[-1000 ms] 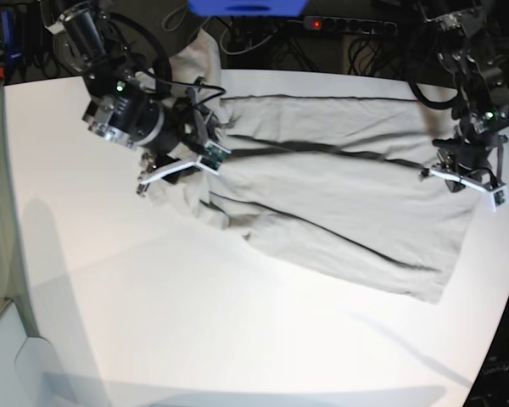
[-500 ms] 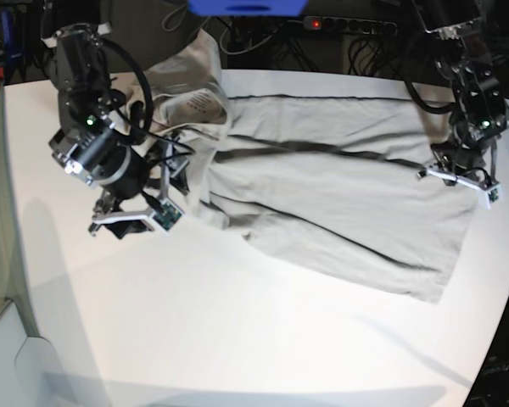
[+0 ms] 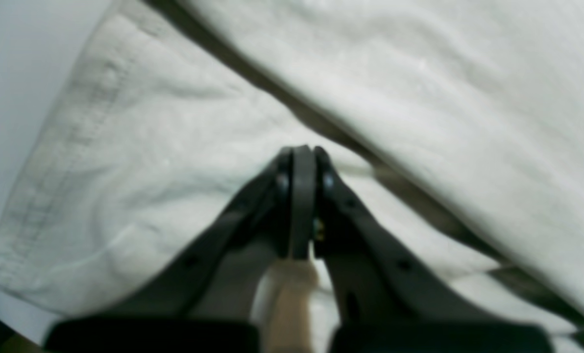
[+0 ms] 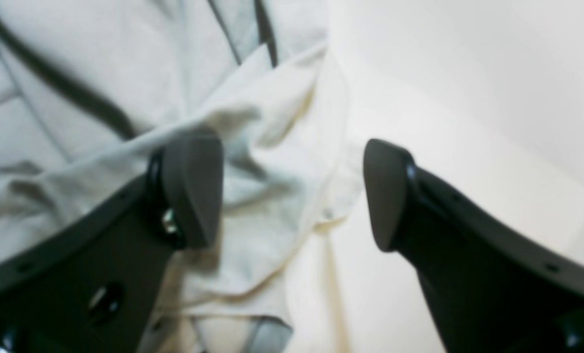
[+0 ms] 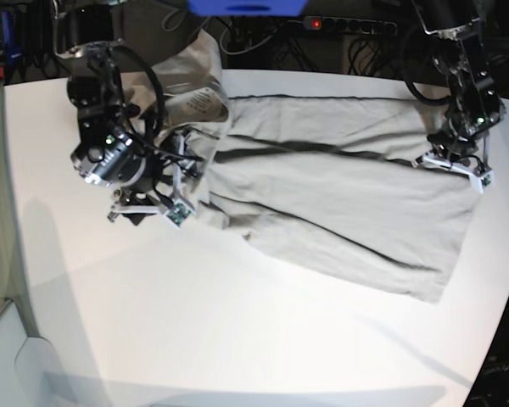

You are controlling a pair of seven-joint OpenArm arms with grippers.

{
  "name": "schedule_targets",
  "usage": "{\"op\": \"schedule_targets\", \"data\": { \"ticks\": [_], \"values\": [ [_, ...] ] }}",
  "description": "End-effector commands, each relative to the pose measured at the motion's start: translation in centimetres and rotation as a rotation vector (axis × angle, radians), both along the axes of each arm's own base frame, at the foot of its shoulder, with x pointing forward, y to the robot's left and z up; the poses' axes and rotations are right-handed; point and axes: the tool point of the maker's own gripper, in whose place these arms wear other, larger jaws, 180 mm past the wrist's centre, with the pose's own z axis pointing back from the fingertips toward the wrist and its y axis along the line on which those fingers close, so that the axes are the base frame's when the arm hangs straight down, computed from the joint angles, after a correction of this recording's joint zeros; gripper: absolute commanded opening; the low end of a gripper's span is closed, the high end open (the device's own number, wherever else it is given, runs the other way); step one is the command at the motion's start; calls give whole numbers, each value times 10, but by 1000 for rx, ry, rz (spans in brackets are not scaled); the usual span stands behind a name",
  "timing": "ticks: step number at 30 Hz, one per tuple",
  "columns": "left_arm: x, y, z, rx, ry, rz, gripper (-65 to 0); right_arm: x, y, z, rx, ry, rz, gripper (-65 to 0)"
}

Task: Layout the t-shirt on the table in an organized manner, then fold the t-shirt properly
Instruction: 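Swing the held shirt end with the right gripper to unfold it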

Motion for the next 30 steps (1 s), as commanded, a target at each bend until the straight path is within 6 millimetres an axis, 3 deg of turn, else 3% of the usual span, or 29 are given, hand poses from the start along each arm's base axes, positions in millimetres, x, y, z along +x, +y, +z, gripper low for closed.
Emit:
{"op": "schedule_targets", "data": {
  "ticks": [1,5,13,15,19,23,30],
  "values": [
    [6,6,9,19,-25,4,-646,9,4,9,16,-29,21,-203],
    [5,5,9,16,-25,4,-646,7,3,1,14,-5,18,-241],
    [5,3,8,11,-23,5,-646,-8,33,-5,-16,28,127,-638],
    [5,3,8,11,-23,5,-646,-13,39,-6,-40,44,156,-650],
    [5,3,6,10,-21,6,-646,-15,62,24,-31,-48,228,-650],
    [4,3,6,9,-19,7,-646,-38,94,47,-26,-104,337,-650],
    [4,2,5,6,-19,7,-646,-99,145,32,-49,-29,567,-650]
  ]
}}
